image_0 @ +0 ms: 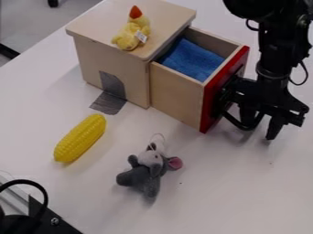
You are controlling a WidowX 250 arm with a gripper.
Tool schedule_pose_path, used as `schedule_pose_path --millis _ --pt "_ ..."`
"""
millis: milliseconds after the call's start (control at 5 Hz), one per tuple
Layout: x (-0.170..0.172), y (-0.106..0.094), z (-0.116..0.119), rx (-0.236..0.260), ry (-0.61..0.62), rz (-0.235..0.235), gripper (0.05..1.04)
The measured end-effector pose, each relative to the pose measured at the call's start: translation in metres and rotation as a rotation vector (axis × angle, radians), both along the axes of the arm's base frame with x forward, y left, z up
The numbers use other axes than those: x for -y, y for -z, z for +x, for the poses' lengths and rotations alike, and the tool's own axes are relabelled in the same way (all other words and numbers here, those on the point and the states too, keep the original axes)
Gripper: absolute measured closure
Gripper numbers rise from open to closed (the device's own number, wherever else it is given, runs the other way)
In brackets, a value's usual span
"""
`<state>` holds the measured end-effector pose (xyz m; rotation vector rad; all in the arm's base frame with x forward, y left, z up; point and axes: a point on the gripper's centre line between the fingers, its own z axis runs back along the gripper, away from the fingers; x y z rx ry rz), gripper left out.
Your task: Open the drawer
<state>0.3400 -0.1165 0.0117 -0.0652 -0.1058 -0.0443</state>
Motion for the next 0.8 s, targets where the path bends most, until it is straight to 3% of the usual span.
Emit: schedule_pose_path --millis 200,400,600,800 --pt "0.000 0.000 0.001 0.010 0.005 0.001 0.115" --pt "-0.004 0.001 0.001 0.025 0.007 -0.006 0.083" --pt "-0.007 0.000 0.001 0.046 0.028 -0.058 0.084" --pt "-0.015 -0.014 0.009 0.094 0.033 -0.073 0.085"
